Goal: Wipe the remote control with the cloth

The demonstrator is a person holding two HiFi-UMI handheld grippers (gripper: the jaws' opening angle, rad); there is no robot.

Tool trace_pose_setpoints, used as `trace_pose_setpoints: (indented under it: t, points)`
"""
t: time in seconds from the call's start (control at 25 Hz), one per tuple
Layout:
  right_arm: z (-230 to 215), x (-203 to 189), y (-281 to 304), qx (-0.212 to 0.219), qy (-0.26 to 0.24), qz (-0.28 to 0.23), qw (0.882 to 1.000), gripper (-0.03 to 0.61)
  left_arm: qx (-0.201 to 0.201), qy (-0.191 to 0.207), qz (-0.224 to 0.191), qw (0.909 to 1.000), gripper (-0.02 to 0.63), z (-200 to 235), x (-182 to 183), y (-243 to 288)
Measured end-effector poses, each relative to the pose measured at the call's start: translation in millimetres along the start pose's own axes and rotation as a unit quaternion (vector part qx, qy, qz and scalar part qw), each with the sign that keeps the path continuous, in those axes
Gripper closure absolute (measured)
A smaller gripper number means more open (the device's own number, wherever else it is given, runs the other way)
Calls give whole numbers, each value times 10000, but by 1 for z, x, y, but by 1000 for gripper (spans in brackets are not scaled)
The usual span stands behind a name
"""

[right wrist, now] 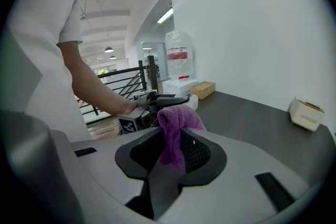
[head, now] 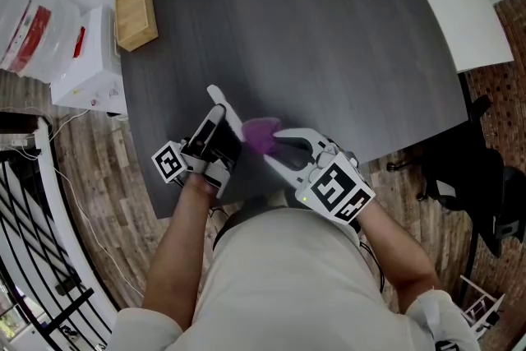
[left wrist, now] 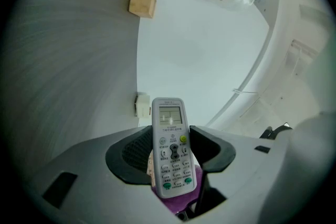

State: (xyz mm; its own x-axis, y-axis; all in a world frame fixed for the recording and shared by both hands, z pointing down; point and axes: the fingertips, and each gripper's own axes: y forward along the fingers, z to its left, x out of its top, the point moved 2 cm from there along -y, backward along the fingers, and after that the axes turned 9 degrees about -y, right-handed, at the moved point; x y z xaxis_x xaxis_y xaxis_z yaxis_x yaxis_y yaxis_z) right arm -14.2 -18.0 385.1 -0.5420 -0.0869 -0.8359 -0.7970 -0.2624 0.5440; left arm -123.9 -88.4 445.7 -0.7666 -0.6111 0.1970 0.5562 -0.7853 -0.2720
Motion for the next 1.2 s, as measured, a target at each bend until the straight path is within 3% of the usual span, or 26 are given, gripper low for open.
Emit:
trace_pose_setpoints:
  t: [0.28,0.36,0.4,0.44,0.48,0.52,0.56,0.6,0.64,0.68,0.76,0.92,1.0,1.04,1.2]
  points:
    - [30,0,-6,757,-249,-9,9968,472,268,331,85,9991,394,2,7,-4]
    - [28,3,-11,763,-364,2,9964,472,542,787,387,9947,394,0,4,-2]
    - [22,4,-14,680,-375,-2,9970,472,787,1220,643,9873,394,-1,0,-1]
    - [14,6,-18,558,-377,-13,9977,472,1108,1827,995,9718,394,-1,-5,0]
    - [4,8,-22,409,-384,-23,9984,472,1453,2562,1432,9449,394,-2,-13,0]
    - [-7,10,-27,244,-402,-24,9989,472,1750,3320,1910,9070,394,-2,-22,-1]
    - [-18,11,-30,68,-437,-14,9990,472,1955,4008,2373,8631,394,-3,-33,-1]
    - [-29,12,-33,-110,-492,9,9987,472,2067,4570,2773,8195,394,-5,-43,-1]
    - [-40,14,-35,-281,-562,40,9980,472,2114,4991,3086,7816,394,-6,-52,-1]
    - [-50,16,-36,-436,-643,71,9970,472,2128,5285,3313,7520,394,-6,-59,-1]
    - [-64,22,-33,-661,-851,134,9941,472,2155,5623,3590,7131,394,-5,-67,-1]
    - [-71,36,-14,-753,-1581,355,9839,472,2213,5984,3964,6601,394,1,-80,-2]
    - [-66,39,0,-648,-1994,520,9764,472,2209,6085,4052,6456,394,1,-84,0]
    - [-62,38,5,-569,-2156,595,9730,472,2215,6100,4045,6444,394,1,-85,1]
    - [-48,33,11,-376,-2372,690,9683,472,2336,6051,3852,6565,396,0,-79,6]
